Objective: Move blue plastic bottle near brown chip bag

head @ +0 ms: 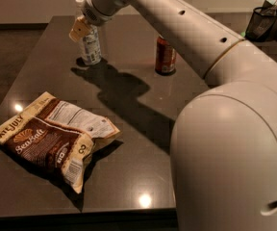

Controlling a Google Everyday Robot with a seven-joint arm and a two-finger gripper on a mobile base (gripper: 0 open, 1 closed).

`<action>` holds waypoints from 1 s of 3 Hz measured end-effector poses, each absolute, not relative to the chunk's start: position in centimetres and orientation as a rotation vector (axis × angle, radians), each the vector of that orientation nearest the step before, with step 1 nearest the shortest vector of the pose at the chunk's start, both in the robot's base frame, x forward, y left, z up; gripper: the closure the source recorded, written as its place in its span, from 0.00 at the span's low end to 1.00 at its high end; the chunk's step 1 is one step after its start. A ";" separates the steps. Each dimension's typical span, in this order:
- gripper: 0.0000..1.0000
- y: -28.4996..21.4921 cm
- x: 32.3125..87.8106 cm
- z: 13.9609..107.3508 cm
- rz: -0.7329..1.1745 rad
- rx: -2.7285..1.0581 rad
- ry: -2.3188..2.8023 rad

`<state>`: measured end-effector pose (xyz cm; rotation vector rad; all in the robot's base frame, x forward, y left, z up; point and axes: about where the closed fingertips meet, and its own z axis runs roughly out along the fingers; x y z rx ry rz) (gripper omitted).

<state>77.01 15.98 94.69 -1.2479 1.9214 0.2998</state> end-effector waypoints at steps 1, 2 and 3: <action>0.61 16.0 76.8 95.3 0.327 -1.258 1.902; 0.85 15.1 75.4 96.6 0.361 -1.298 1.872; 1.00 14.0 71.8 97.6 0.412 -1.405 1.831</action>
Offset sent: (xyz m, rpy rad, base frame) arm -0.0367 -0.0268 0.0424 0.0383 -0.0071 0.1286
